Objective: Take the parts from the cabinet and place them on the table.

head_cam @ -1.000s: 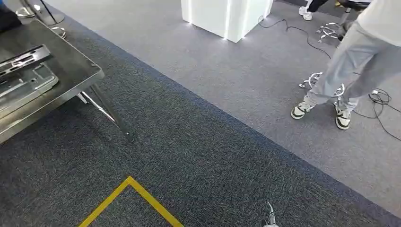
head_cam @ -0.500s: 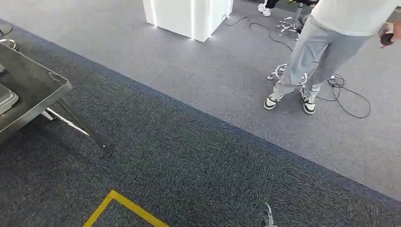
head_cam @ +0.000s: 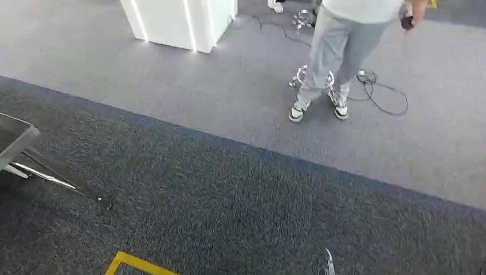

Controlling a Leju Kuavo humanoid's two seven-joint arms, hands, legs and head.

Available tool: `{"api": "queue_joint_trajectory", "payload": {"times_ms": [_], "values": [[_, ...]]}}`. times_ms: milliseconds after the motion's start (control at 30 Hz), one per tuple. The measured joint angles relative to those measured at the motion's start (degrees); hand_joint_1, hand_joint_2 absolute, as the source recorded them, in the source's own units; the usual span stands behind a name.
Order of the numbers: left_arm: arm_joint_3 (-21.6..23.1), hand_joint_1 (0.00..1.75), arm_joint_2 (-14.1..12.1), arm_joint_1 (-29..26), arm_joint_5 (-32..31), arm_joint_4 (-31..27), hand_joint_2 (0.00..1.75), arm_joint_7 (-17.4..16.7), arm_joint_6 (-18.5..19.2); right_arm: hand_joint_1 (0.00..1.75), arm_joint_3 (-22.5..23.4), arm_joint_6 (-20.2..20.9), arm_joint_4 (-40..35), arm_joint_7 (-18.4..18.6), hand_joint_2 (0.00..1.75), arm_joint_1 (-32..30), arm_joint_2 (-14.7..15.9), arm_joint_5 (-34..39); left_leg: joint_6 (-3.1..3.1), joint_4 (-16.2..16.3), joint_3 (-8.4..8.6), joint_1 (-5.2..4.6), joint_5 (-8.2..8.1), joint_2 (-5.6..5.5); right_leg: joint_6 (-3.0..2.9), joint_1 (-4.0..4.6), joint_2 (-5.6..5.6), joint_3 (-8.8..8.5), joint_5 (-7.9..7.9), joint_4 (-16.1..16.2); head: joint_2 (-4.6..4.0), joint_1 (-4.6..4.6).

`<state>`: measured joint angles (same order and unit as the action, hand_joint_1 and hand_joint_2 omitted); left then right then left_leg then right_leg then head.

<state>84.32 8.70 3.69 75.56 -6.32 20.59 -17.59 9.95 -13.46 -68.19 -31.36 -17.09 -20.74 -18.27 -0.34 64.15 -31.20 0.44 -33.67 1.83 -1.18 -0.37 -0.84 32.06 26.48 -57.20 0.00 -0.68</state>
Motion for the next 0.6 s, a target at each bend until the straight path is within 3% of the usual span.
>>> {"api": "queue_joint_trajectory", "payload": {"times_ms": [67, 100, 133, 167, 200, 233, 267, 300, 400, 433, 467, 500, 567, 600], "values": [[0.02, 0.0, -0.02, -0.19, 0.02, 0.0, 0.0, 0.0, -0.02, 0.0, 0.0, 0.07, 0.0, 0.0, 0.0, 0.05, -0.02, 0.0, -0.25, 9.03, -4.19, 0.11, -3.78, -1.3, -0.15, 0.12, 1.36, 0.07, -0.03, -0.05, 0.0, -0.09], [0.02, 0.0, -0.04, -0.28, 0.04, 0.0, 0.0, 0.0, -0.02, 0.0, 0.04, 0.07, 0.04, 0.02, 0.0, -0.01, -0.02, 0.04, -0.33, 11.81, -5.68, 0.11, -4.02, -1.37, -0.15, 0.16, 2.26, 0.05, -0.03, -0.12, 0.0, -0.11], [0.02, 0.0, -0.04, -0.32, 0.04, 0.0, 0.0, -0.02, -0.02, 0.0, 0.11, 0.07, 0.09, 0.02, 0.0, -0.02, -0.02, 0.04, -0.32, 11.31, -5.68, 0.13, -2.87, -1.41, -0.15, 0.16, 3.01, -0.01, -0.03, -0.19, 0.0, -0.07], [0.02, 0.0, -0.04, -0.34, 0.04, 0.0, 0.0, -0.06, -0.04, 0.0, 0.17, 0.07, 0.11, 0.02, 0.0, -0.01, -0.02, 0.04, -0.24, 8.04, -4.47, 0.18, -0.25, -1.5, -0.13, 0.15, 3.89, -0.05, -0.02, -0.34, 0.0, -0.13], [0.02, 0.0, -0.04, -0.29, 0.04, 0.0, 0.0, -0.09, -0.04, 0.0, 0.2, 0.07, 0.13, 0.02, 0.0, 0.0, -0.02, 0.04, -0.15, 3.33, -2.5, 0.26, 2.61, -1.87, -0.05, 0.11, 4.72, -0.12, 0.03, -0.5, 0.0, -0.11], [0.02, 0.0, -0.07, -0.26, 0.04, 0.0, 0.0, -0.09, -0.07, 0.0, 0.17, 0.07, 0.13, 0.02, 0.0, 0.02, -0.02, 0.04, -0.08, -1.73, -0.37, 0.43, 5.25, -3.32, 0.14, 0.06, 5.39, -0.12, 0.15, -0.71, 0.0, -0.09], [0.04, 0.0, -0.07, -0.35, 0.04, 0.0, 0.0, -0.13, -0.11, 0.0, 0.2, 0.07, 0.13, 0.02, 0.0, 0.04, -0.02, 0.04, 0.1, -4.47, 0.68, 0.64, 5.15, -6.25, 0.41, 0.09, 5.9, 0.11, 0.27, -0.99, 0.0, -0.07], [0.04, 0.0, -0.07, -0.28, 0.04, 0.0, 0.0, -0.18, -0.11, 0.0, 0.2, 0.04, 0.13, 0.04, 0.0, 0.17, -0.04, 0.04, 0.24, -5.3, 0.59, 0.57, 5.08, -6.43, 0.8, 0.28, 6.71, 0.59, 0.33, -1.51, 0.0, -0.04], [0.07, 0.0, -0.07, -0.14, 0.04, 0.0, 0.0, -0.35, -0.11, 0.0, 0.28, -0.04, 0.11, 0.04, 0.0, -0.07, -0.04, 0.04, 1.24, -5.22, 0.75, 0.15, 5.46, -4.82, 2.11, -0.03, 8.26, 1.18, -0.34, -0.97, 0.0, -0.02], [0.07, 0.0, -0.07, -0.1, 0.04, 0.0, 0.0, -0.42, -0.13, 0.0, 0.35, -0.13, 0.11, 0.04, 0.0, -0.09, -0.02, 0.07, 1.98, -5.91, 0.78, 0.64, 5.98, -4.03, 2.23, -0.03, 7.64, 1.2, -0.01, -1.39, 0.0, 0.04], [0.07, 0.0, -0.09, -0.08, 0.04, 0.0, 0.0, -0.48, -0.13, 0.0, 0.37, -0.24, 0.11, 0.04, 0.0, -0.12, -0.02, 0.07, 2.28, -6.2, 0.92, 0.51, 6.15, -3.38, 2.38, 0.13, 4.5, 1.69, 1.15, -2.64, 0.0, 0.13], [0.07, 0.0, -0.09, -0.14, 0.04, 0.0, 0.0, -0.5, -0.13, 0.0, 0.39, -0.28, 0.11, 0.04, 0.0, 0.02, -0.02, 0.07, 2.65, -6.28, 0.88, 0.42, 6.22, -2.71, 2.62, 0.15, 2.58, 3.19, 3.35, -5.67, 0.0, 0.53], [0.07, 0.0, -0.13, -0.39, -0.06, 0.0, 0.0, -0.7, -0.22, 0.0, 0.35, -0.33, 0.11, 0.04, 0.0, 0.12, -0.02, 0.07, 2.73, -6.24, 0.61, 0.15, 6.19, -0.91, 3.12, -0.11, 1.49, 7.89, 7.98, -15.34, 0.0, 0.57], [0.09, 0.0, -0.18, -0.4, -0.13, 0.0, 0.0, -0.85, -0.37, 0.0, 0.37, -0.35, 0.13, 0.04, 0.0, 0.03, -0.02, 0.07, 2.77, -6.23, 0.52, 0.06, 6.16, -0.1, 3.25, -0.22, 1.44, 9.29, 8.65, -18.22, 0.0, 0.53]]}}
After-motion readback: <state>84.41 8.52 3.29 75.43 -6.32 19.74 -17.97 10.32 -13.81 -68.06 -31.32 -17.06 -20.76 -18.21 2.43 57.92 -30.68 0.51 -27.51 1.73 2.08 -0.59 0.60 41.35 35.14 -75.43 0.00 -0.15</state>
